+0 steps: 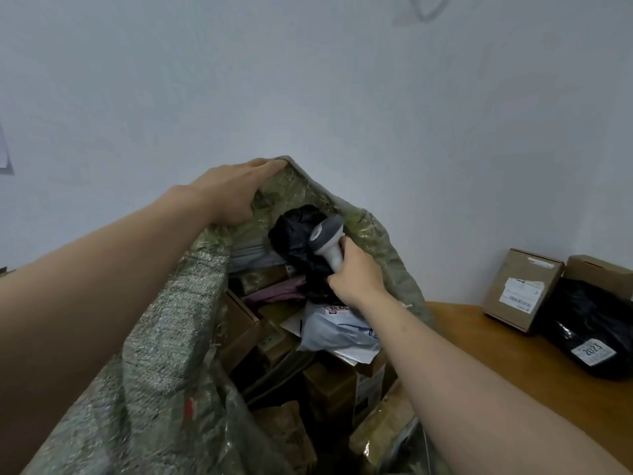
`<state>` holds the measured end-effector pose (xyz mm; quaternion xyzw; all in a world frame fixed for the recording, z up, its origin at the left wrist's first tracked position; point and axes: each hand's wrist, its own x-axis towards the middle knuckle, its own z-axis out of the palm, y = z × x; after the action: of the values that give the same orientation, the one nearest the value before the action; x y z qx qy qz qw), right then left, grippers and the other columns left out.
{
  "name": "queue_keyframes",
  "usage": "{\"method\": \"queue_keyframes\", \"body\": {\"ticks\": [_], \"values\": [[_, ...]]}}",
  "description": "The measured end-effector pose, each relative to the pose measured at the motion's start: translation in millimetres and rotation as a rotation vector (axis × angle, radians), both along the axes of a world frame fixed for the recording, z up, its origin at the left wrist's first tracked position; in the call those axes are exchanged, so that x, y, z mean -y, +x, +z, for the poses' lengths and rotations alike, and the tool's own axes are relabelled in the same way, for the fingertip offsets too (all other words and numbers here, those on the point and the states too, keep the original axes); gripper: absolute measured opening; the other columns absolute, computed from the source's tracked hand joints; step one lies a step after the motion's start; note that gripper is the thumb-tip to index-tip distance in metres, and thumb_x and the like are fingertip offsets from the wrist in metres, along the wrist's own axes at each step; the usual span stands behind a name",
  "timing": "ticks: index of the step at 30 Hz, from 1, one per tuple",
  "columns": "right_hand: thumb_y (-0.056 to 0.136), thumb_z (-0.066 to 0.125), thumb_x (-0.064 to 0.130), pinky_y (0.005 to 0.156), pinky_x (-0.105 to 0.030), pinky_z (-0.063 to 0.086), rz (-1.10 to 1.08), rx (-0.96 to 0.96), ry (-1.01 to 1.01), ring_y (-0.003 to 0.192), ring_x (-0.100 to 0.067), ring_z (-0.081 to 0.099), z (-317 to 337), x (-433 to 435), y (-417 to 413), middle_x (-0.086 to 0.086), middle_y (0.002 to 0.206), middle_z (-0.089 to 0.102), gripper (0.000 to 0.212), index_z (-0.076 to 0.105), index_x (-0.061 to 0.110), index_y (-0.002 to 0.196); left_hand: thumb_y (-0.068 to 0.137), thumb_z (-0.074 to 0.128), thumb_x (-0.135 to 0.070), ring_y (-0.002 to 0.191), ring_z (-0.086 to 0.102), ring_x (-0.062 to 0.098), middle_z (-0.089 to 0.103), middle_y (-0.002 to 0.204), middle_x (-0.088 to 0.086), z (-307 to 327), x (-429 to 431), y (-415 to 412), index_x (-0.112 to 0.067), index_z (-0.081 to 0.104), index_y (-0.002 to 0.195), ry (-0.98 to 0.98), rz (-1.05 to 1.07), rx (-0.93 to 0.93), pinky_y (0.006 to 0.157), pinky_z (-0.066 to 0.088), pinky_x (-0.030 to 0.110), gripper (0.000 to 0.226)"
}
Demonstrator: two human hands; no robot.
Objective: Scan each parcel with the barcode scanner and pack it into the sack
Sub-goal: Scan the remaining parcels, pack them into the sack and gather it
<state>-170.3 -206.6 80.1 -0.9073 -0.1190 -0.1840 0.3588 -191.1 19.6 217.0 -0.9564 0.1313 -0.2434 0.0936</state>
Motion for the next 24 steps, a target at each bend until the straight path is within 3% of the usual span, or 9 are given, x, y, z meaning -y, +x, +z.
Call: {"method": "queue_keyframes", "body": {"ticks": [5, 10, 14, 18, 21, 24], "values": [[0.081, 0.078, 0.008, 0.075, -0.032, 0.044, 0.152, -0.134, 0.066, 0.103, -0.025, 0.062, 4, 10, 11, -0.003, 0.114, 0.062, 0.055, 0.051, 0.014, 0.128, 0.082, 0.059, 0.002, 0.133, 0.051, 0.032, 0.035, 0.163, 0.003, -7, 7, -2, -0.029, 0.009, 0.166, -0.006, 0.015, -0.057, 0.084, 0.049, 0.037, 0.102], [0.084, 0.076, 0.004, 0.077, -0.031, 0.051, 0.188, -0.086, 0.238, 0.102, -0.022, 0.066, 1, 41, -7, 0.001, 0.112, 0.066, 0.055, 0.052, 0.024, 0.130, 0.085, 0.064, -0.009, 0.128, 0.055, 0.029, 0.057, 0.144, 0.005, -22, 32, -12, -0.024, 0.039, 0.158, -0.119, -0.041, -0.125, 0.096, 0.048, 0.038, 0.078], [0.089, 0.075, 0.005, 0.082, -0.047, 0.063, 0.170, -0.062, 0.456, 0.094, -0.026, 0.074, -5, 64, -26, -0.001, 0.106, 0.070, 0.049, 0.052, 0.032, 0.122, 0.091, 0.071, -0.030, 0.111, 0.062, 0.027, 0.069, 0.126, 0.005, -41, 57, -17, -0.028, 0.060, 0.140, -0.161, -0.057, -0.230, 0.093, 0.052, 0.041, 0.050], [0.093, 0.072, 0.007, 0.066, -0.032, 0.063, 0.171, -0.057, 0.621, 0.083, -0.017, 0.078, -7, 91, -52, -0.004, 0.108, 0.072, 0.044, 0.052, 0.030, 0.124, 0.089, 0.066, -0.066, 0.122, 0.058, 0.030, 0.062, 0.137, 0.006, -60, 86, -23, -0.027, 0.053, 0.144, -0.120, 0.016, -0.350, 0.100, 0.047, 0.040, 0.069], [0.094, 0.071, 0.004, 0.069, -0.037, 0.065, 0.154, -0.052, 0.699, 0.084, -0.018, 0.078, -13, 118, -72, -0.007, 0.107, 0.071, 0.037, 0.054, 0.032, 0.111, 0.084, 0.039, -0.091, 0.136, 0.045, 0.037, 0.046, 0.149, 0.010, -66, 117, -34, -0.032, 0.043, 0.151, -0.001, 0.173, -0.237, 0.107, 0.040, 0.052, 0.089], [0.094, 0.070, 0.001, 0.073, -0.040, 0.065, 0.143, -0.051, 0.795, 0.085, -0.021, 0.078, -24, 151, -88, 0.002, 0.108, 0.069, 0.039, 0.056, 0.026, 0.119, 0.084, 0.031, -0.090, 0.139, 0.039, 0.038, 0.040, 0.154, 0.012, -68, 157, -48, -0.028, 0.041, 0.149, 0.093, 0.148, -0.059, 0.108, 0.036, 0.056, 0.091]]}}
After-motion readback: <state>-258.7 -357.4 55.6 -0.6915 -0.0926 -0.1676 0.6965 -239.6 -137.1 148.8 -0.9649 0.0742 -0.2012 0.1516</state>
